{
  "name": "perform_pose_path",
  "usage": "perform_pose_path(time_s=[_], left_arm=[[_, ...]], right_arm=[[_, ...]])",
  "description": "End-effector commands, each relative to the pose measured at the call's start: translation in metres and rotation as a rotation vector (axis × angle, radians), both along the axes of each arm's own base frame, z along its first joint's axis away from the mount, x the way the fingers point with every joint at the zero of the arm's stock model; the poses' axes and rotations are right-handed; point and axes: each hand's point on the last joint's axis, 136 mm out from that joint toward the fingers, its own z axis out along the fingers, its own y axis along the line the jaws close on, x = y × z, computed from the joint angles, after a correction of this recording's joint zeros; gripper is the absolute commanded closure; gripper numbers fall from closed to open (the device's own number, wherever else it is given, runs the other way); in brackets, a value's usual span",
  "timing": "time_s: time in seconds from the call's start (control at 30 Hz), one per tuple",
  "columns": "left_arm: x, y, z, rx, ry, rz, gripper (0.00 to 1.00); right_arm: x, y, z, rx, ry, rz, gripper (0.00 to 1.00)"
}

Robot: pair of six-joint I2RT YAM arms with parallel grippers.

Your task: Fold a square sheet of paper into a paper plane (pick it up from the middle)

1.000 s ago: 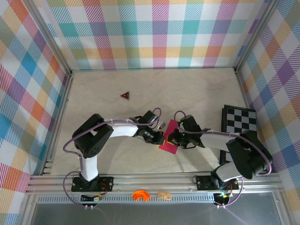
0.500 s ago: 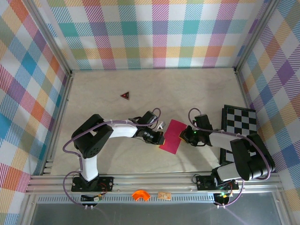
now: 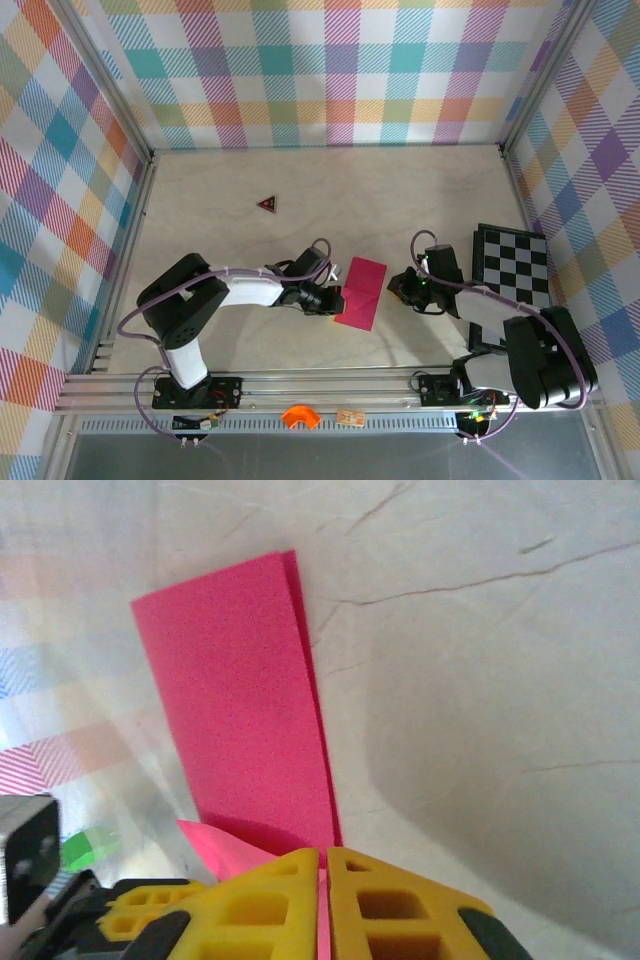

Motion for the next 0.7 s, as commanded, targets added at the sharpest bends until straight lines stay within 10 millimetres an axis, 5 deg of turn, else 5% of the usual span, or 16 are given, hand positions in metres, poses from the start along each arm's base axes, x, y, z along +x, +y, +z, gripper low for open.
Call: perform_pose_path(time_s=[0.0,0.17,0.4,0.67], left_arm=[[-0.005,0.013,-0.014,0.066,0.034,0.135,1.0],[-0.011,0.008,-0.019,0.071,0.043,0.147,1.0],[-0.013,0.007,-0.01,0.062,0.021,0.179,1.0],[-0.017,0.007,-0.018,0.075,0.041,0.164,1.0]], right_arm=[[-0.003,0.011,0.014,0.057,-0.018,0.059,0.88],[-0.013,0.041,0.02,0.08,-0.032,0.125,0.9],[-0.02,0.066,0.003,0.045,-0.002,0.171,0.9],[-0.019,0.041,-0.024,-0.051,0.072,0.097,0.94]])
